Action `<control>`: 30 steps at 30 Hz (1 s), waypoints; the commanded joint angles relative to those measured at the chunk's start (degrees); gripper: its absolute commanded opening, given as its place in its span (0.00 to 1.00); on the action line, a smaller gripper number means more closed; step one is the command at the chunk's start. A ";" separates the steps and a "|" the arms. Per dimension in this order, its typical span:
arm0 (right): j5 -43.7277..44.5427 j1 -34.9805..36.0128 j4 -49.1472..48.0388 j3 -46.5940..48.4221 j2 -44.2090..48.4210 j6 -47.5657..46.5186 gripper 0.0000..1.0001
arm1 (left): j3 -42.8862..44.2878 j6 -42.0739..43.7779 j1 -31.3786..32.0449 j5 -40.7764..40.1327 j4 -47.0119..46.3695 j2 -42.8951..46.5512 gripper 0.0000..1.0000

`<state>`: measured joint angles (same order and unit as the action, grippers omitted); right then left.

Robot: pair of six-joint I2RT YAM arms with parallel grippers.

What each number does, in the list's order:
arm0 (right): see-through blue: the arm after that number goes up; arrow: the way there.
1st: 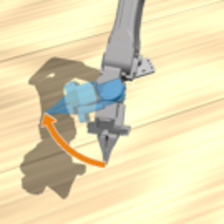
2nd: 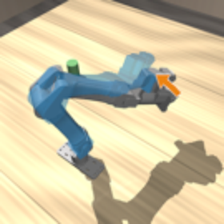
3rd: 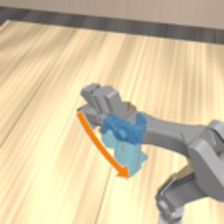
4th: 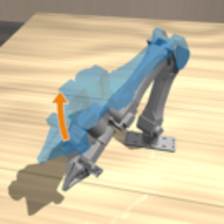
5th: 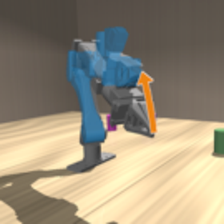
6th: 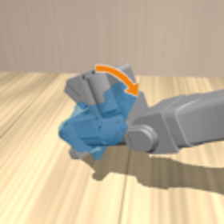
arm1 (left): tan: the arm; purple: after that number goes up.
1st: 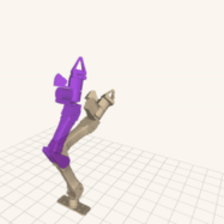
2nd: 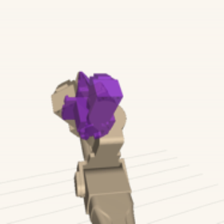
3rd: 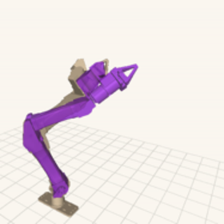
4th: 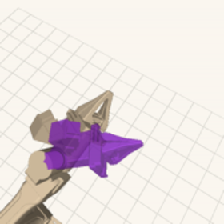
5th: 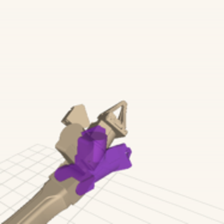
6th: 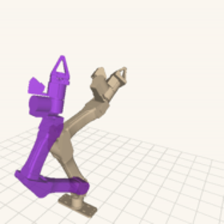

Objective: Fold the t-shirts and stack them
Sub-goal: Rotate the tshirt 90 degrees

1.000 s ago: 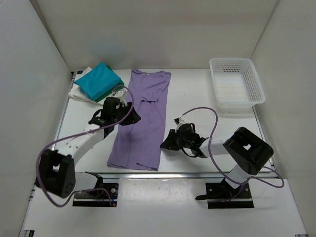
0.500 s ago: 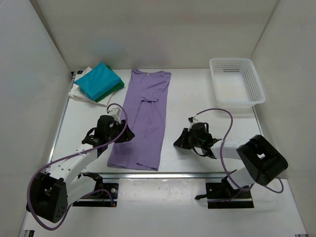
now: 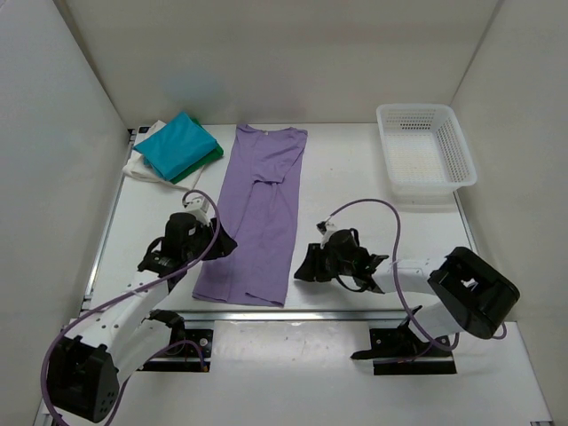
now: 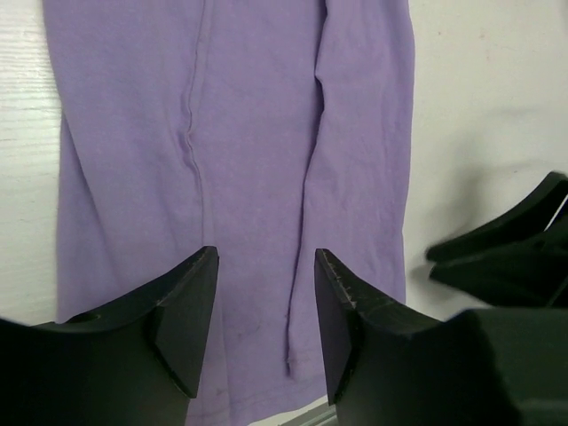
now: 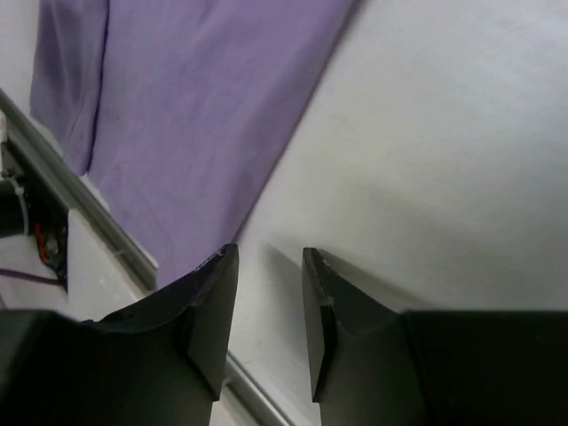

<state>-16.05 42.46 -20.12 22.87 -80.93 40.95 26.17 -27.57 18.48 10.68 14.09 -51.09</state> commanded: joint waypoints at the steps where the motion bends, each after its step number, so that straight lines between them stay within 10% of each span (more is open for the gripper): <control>1: 2.77 3.50 -2.99 -0.19 -0.81 4.74 0.33 | -0.16 -0.11 1.02 0.57 1.03 0.73 0.57; 10: 1.73 8.87 -10.55 -0.64 -6.69 11.52 0.37 | -2.71 -0.47 0.32 1.28 2.08 4.60 0.57; 19: 0.85 7.03 -13.29 -2.74 -6.89 12.93 0.00 | -3.32 -0.38 0.85 1.01 1.91 5.04 0.55; 30: 0.32 -1.85 -0.90 -7.32 7.61 4.76 0.00 | -3.32 -1.08 3.40 0.58 1.56 4.06 0.53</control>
<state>-16.67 42.00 -25.08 16.40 -77.93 50.06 23.07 -28.51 20.88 11.40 16.27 -47.62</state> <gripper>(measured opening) 0.006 0.533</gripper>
